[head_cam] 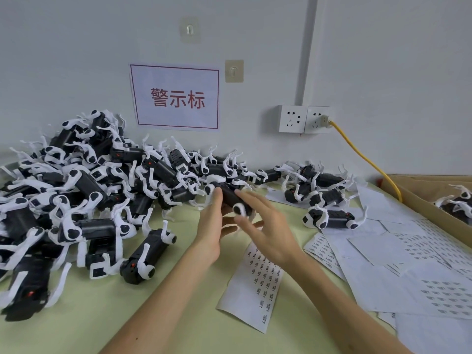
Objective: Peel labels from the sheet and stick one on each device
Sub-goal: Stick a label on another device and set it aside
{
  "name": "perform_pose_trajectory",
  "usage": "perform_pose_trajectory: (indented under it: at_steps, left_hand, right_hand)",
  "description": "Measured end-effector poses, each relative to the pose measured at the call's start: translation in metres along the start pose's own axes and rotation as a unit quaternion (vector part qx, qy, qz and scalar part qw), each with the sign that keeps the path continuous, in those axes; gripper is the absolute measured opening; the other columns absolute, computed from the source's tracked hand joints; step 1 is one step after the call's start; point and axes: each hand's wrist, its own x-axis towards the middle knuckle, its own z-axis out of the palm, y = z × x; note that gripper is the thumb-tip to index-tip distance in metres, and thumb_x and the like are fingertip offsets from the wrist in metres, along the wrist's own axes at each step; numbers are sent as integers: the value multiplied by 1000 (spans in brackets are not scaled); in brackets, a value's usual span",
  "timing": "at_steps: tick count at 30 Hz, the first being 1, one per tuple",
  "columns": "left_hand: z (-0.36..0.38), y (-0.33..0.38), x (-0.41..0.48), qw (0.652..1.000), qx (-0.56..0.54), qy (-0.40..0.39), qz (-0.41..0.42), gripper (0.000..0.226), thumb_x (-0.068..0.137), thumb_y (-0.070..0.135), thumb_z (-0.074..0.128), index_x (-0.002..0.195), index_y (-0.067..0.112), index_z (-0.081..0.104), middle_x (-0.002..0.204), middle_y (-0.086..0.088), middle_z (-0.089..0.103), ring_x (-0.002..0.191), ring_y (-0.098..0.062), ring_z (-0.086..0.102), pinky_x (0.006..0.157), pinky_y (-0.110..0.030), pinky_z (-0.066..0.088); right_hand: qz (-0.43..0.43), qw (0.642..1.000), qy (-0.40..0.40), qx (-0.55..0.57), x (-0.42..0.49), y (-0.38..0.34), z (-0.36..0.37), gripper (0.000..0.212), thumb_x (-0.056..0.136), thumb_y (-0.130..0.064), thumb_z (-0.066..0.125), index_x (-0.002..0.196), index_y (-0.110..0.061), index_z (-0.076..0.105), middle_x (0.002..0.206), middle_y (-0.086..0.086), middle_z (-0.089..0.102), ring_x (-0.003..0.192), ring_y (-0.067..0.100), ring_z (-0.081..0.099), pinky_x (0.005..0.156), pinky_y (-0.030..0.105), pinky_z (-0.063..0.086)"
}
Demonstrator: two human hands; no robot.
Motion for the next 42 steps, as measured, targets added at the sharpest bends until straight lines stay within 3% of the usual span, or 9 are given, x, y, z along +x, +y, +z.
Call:
perform_pose_trajectory:
  at_steps: [8, 15, 21, 24, 27, 30, 32, 36, 42]
  left_hand:
    - [0, -4, 3, 994, 35, 73, 78, 21, 97, 10, 57, 82, 11, 71, 66, -2, 67, 56, -14, 56, 53, -22, 44]
    - [-8, 2, 8, 991, -108, 38, -67, 39, 107, 33, 41, 93, 5, 64, 79, -11, 64, 57, -22, 60, 57, -30, 48]
    - [-9, 7, -4, 934, -127, -271, -195, 55, 103, 48, 37, 114, 1, 64, 90, -23, 66, 70, -33, 64, 65, -37, 58]
    - [-10, 10, -9, 878, -170, -382, -234, 58, 87, 45, 75, 114, -5, 65, 93, -25, 68, 77, -37, 67, 73, -41, 59]
    - [-9, 9, -10, 886, -139, -405, -177, 54, 73, 33, 90, 112, 0, 74, 98, -15, 70, 87, -29, 67, 85, -44, 53]
    - [-7, 3, -4, 934, -140, -303, -129, 40, 72, 26, 88, 105, 6, 79, 101, -12, 70, 86, -23, 68, 84, -41, 52]
    - [-8, 2, -1, 949, -159, -252, -106, 25, 83, 26, 76, 101, 10, 81, 102, -10, 71, 81, -21, 68, 81, -37, 52]
    - [-14, 5, 3, 951, -192, -226, -83, 18, 91, 29, 68, 95, 16, 80, 95, -4, 74, 76, -15, 69, 83, -33, 44]
    - [-19, 7, 4, 957, -161, -201, -134, 22, 84, 33, 76, 99, 17, 74, 85, 1, 67, 65, -13, 62, 68, -29, 48]
  right_hand:
    - [125, 960, 197, 158, 9, 3, -17, 34, 105, -38, 52, 138, -32, 55, 126, -9, 64, 94, 10, 68, 80, 29, 53]
    - [216, 880, 208, 368, 15, 5, -30, 20, 103, -22, 53, 117, -24, 68, 105, -4, 73, 94, 21, 74, 75, 33, 57]
    - [208, 893, 116, 383, 15, 4, -24, 34, 100, -36, 55, 122, -16, 70, 120, 10, 72, 106, 37, 68, 88, 52, 45]
    - [201, 891, 108, 392, 16, 4, -31, 25, 91, -37, 62, 103, -18, 74, 105, 4, 74, 94, 20, 65, 85, 47, 39]
    - [206, 914, 109, 333, 17, 9, -37, 20, 98, -35, 63, 111, -21, 71, 109, 0, 74, 102, 15, 70, 92, 38, 52]
    - [250, 946, 118, 168, 16, 15, -38, 18, 102, -32, 60, 114, -21, 67, 106, -2, 71, 103, 18, 69, 83, 31, 53]
    - [259, 965, 15, -26, 13, 21, -41, 21, 96, -30, 69, 115, -21, 68, 106, -4, 67, 101, 18, 67, 78, 28, 51]
    - [306, 896, -189, -260, 7, 21, -39, 54, 82, -48, 80, 129, -27, 63, 125, -2, 61, 120, 21, 56, 104, 39, 42]
    - [319, 898, -201, -227, 8, 22, -38, 51, 79, -44, 83, 123, -25, 66, 109, -5, 59, 119, 21, 58, 110, 42, 39]
